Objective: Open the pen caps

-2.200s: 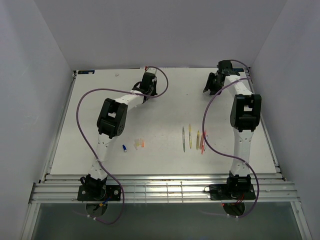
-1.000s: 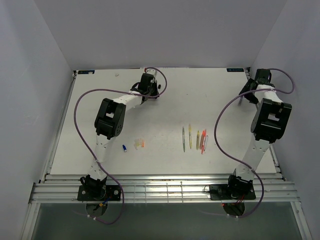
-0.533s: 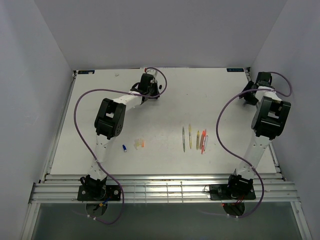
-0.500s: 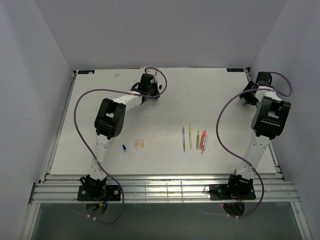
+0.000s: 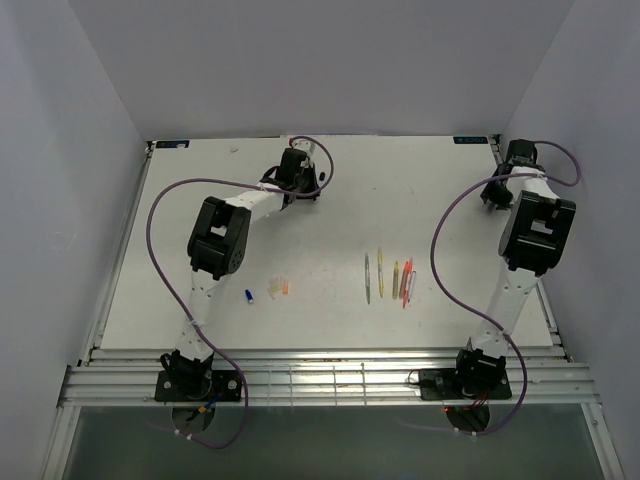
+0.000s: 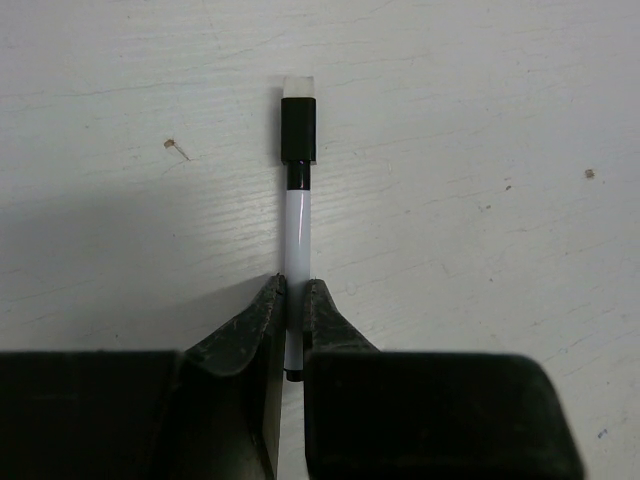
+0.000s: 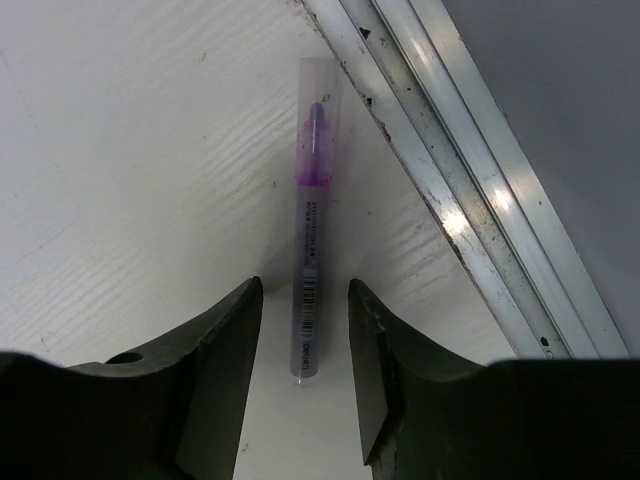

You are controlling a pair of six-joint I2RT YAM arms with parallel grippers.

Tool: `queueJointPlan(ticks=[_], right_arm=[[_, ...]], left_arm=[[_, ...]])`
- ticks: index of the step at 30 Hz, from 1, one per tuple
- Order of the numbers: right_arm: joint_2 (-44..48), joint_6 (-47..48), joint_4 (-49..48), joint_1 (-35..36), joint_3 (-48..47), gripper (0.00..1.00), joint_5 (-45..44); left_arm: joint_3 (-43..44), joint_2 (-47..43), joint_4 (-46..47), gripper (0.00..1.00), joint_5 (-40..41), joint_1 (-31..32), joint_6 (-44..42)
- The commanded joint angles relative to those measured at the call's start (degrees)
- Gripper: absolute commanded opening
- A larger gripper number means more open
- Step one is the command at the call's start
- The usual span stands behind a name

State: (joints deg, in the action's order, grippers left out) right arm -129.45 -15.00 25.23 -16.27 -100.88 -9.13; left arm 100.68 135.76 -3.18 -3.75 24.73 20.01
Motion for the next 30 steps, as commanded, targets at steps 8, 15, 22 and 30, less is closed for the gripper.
queueJointPlan(ticks=[8,15,22,30], right_arm=[[-0.9,3.1,5.0,1.8,2.1,0.51,5.3],[-1.1,3.5,6.5,1.8,-0.5,0.54,6.5],[4.4,0.8,9.4,1.9,1.9,0.58,1.2],[16.2,-3.2,12.4,3.4,15.5,0.60,-0.5]], left_arm=[[-0.7,-6.0,-2.5,0.00,-1.1,0.4,0.0],[-1.9,-7.6,-2.4,0.00,-0.9,0.4,-0.1],[-0.7,-8.8,-3.1,0.00,-1.3,0.4,0.9],[-1.2,-11.7,-4.0,0.00,-4.7,0.4,5.7]])
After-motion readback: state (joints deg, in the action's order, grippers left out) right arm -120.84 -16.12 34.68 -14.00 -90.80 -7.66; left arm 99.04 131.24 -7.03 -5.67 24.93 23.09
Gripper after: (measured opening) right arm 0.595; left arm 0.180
